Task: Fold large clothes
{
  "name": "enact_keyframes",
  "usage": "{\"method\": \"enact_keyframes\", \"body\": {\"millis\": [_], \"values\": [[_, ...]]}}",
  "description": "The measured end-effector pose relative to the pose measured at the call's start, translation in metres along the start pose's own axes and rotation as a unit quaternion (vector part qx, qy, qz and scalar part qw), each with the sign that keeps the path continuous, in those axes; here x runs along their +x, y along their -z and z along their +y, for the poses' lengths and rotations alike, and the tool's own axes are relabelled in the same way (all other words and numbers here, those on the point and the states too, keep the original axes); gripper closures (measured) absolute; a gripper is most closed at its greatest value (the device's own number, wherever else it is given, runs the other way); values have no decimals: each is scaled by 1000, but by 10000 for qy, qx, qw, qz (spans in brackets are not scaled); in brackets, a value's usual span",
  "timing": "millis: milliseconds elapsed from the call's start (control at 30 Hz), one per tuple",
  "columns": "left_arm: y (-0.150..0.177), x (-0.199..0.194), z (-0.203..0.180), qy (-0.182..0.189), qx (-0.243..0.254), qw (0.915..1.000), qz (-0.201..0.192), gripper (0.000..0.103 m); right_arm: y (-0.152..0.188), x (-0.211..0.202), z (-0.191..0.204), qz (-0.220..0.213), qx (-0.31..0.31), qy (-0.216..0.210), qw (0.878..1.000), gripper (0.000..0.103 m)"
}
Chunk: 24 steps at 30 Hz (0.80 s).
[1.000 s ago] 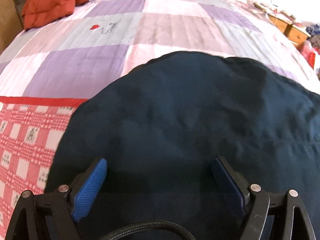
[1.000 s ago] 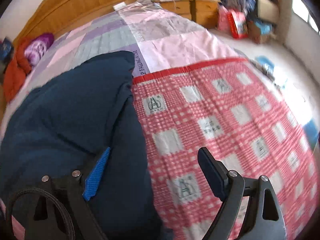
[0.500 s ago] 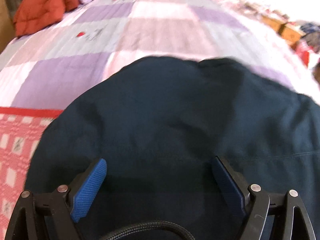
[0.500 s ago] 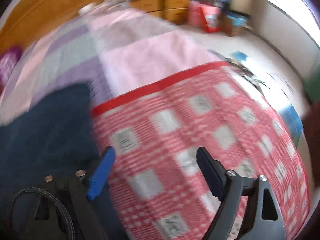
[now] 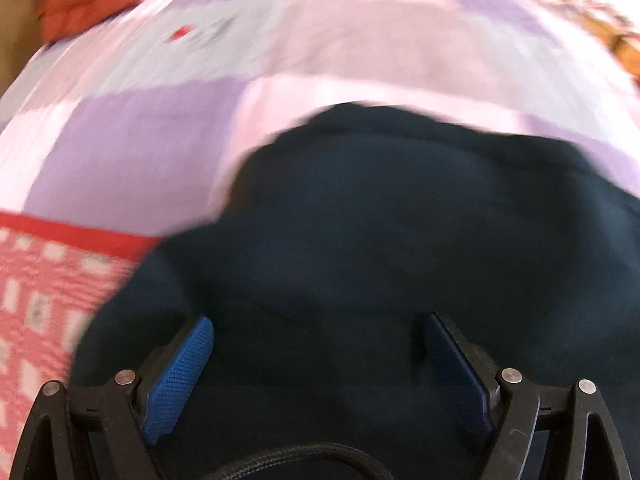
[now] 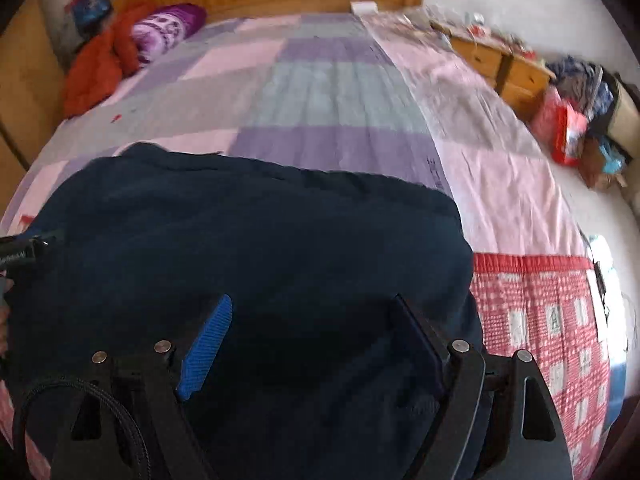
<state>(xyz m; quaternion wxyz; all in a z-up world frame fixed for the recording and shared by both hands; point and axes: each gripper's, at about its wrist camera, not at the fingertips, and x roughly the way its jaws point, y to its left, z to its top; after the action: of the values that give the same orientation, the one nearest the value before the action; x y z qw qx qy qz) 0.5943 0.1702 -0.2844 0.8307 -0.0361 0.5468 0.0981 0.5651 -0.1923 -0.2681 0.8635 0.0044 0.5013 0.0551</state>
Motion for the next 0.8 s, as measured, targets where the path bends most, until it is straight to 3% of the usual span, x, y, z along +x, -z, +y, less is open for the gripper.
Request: {"method": "enact_keyframes", "body": {"millis": [167,233,333,433,533,600,667,800], "values": [[-19,21,46,-644,-370,9968,289,14,9,7,-25,-4,131,19,9999,17],[-16,11,51,-481,-573,9971,166,14,12,8,-29,-28,181,40,9998,17],[4,-26,12,-394,239,9983,-354,14,15,-13,-17,-410,-18,210,9989,17],[39,-61,-31,35,906,9930,-751,14,20,-42,14,-812,-459,-217,9954,17],[62,-64,-58,430,1014,9922,-576,14,29,-50,52,-758,-889,-586,9914,17],[73,-58,-65,334,1124,9913,-599,14,39,-46,64,-627,-1086,-541,9906,17],[79,-54,-53,455,994,9922,-599,14,53,-40,54,-503,-1021,-371,9928,17],[86,-63,-24,382,816,9937,-664,14,77,-47,-19,-542,-166,17,9984,17]]}}
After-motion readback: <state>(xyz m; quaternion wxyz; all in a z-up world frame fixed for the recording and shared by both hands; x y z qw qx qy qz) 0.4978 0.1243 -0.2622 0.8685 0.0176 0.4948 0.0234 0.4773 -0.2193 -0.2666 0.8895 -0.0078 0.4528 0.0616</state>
